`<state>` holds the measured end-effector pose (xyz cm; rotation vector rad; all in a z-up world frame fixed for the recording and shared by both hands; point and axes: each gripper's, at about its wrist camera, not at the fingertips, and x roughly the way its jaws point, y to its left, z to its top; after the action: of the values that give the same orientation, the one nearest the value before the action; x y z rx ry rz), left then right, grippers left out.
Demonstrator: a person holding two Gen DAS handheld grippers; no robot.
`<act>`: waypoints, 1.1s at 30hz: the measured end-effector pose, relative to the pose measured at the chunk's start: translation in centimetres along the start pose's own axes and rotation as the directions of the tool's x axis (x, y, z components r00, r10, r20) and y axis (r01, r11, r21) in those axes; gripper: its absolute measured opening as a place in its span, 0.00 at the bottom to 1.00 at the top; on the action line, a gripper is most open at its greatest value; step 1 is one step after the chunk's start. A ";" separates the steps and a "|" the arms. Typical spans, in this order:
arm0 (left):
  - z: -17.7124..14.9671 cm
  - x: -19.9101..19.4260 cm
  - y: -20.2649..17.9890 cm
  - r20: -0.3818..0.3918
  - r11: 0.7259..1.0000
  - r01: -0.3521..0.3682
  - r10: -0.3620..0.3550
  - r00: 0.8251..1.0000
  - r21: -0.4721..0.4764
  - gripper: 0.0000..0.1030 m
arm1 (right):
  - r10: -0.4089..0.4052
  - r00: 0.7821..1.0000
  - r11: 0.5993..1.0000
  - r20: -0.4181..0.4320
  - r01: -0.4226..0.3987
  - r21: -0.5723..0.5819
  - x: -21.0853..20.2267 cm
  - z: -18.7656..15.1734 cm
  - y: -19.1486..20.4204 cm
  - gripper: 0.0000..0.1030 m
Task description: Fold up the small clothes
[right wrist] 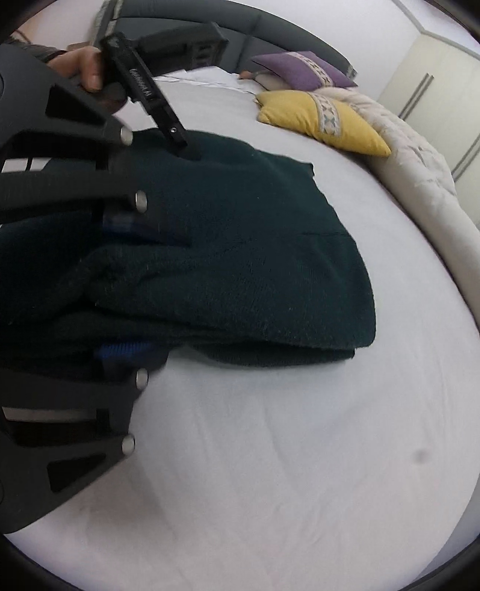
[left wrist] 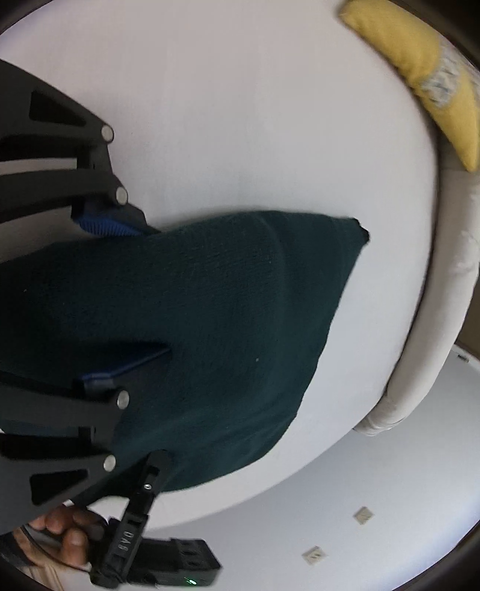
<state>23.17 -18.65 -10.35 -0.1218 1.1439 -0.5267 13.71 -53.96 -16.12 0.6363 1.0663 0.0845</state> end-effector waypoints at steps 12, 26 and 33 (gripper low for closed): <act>-4.2 -13.5 -0.2 0.123 0.990 -0.087 0.073 0.990 0.112 0.33 | -0.033 0.993 0.984 0.112 0.052 -0.168 -7.9 -5.9 12.3 0.20; -18.7 -21.4 8.8 0.079 0.989 -0.148 0.145 0.986 0.028 0.34 | 0.076 0.997 0.948 -0.012 -0.076 -0.308 -7.3 -24.1 23.0 0.20; -21.3 -17.7 11.9 0.052 0.988 -0.151 0.152 0.987 -0.036 0.47 | 0.128 0.987 0.987 -0.098 -0.136 -0.085 -0.9 -27.4 16.0 0.25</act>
<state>2.80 3.53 -8.77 -0.0758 1.0984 -0.3680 -5.92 -28.98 -15.91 0.6250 1.1022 0.2788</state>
